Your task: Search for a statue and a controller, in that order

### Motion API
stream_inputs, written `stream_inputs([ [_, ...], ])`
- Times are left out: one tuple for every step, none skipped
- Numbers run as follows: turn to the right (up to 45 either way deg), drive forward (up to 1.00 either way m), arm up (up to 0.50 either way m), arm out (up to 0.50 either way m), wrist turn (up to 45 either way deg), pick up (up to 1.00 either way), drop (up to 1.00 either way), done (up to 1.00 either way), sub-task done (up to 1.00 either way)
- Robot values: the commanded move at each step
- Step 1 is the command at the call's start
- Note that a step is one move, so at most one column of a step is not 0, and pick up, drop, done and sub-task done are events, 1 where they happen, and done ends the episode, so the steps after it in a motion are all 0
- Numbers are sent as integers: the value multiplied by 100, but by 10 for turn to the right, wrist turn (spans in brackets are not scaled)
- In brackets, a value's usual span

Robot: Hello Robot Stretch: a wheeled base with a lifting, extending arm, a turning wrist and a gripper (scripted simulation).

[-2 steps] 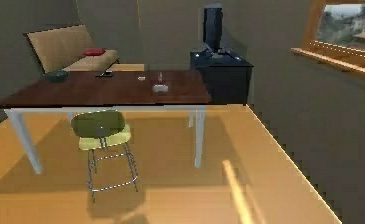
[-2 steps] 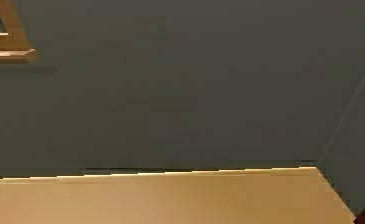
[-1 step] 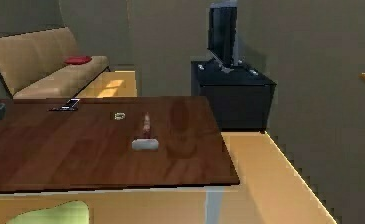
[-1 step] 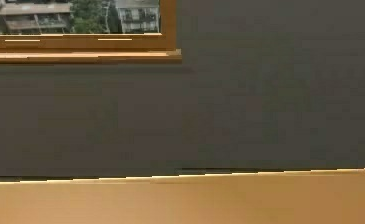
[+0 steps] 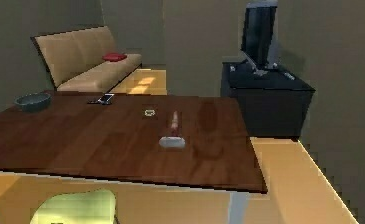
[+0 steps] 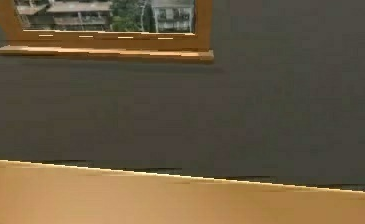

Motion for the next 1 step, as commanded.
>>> stream_inputs([
  [0,0,0,0,0,0,0,100,0],
])
